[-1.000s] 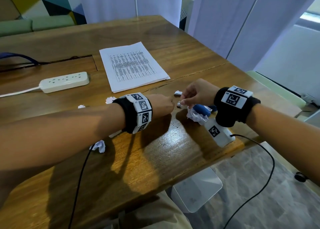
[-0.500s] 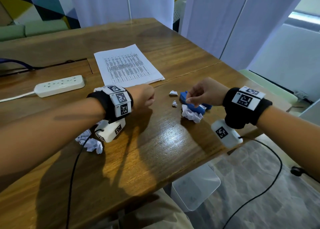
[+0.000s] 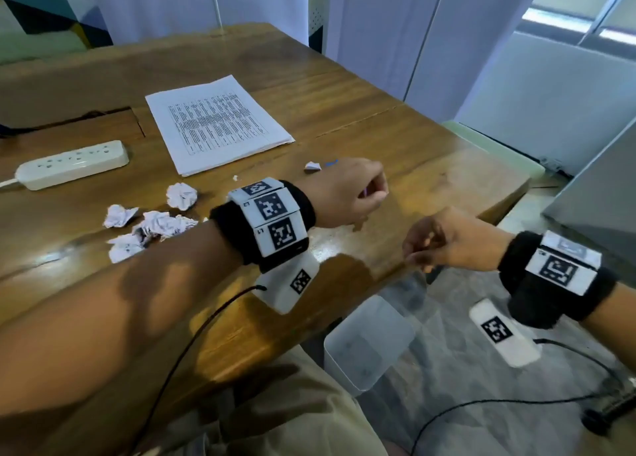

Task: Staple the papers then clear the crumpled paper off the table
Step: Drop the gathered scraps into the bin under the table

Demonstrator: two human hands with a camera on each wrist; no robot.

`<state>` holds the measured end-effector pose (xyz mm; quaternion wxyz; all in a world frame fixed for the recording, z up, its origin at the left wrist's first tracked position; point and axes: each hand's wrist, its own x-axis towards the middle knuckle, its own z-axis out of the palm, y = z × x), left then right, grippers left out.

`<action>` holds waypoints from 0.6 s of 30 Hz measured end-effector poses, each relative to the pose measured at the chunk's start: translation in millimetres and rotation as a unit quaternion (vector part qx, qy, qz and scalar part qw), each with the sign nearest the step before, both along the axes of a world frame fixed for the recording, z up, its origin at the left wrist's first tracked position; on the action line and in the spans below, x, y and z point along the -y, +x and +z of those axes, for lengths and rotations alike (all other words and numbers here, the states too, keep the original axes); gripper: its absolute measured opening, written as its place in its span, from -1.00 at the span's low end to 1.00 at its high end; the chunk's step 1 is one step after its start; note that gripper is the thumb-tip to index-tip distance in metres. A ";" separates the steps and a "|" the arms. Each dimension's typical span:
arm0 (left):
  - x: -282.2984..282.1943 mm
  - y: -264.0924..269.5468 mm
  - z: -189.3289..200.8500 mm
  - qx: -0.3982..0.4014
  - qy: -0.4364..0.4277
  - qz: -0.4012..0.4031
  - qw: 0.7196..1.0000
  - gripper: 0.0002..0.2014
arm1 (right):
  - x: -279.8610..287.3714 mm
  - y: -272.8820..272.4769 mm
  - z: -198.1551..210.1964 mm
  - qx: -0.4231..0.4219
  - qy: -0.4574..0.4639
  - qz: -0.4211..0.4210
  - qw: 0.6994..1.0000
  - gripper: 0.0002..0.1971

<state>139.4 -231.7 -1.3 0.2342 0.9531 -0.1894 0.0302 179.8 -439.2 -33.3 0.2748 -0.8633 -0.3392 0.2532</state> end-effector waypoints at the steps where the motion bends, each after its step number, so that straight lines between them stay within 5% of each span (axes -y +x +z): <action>1: 10.9 -1.1 -3.2 -0.011 -0.016 -0.011 1.000 -0.89 | 6.8 -5.8 -6.7 0.003 -0.004 0.004 1.000 -0.95; 11: 124.0 -4.9 -67.4 -0.079 0.054 -0.091 0.991 -0.77 | 55.7 -20.2 -118.3 -0.008 -0.158 -0.037 0.987 -0.77; 18: 187.8 10.4 -143.4 -0.210 0.124 -0.087 0.966 -0.74 | 81.6 10.2 -201.0 -0.063 -0.160 -0.192 0.966 -0.74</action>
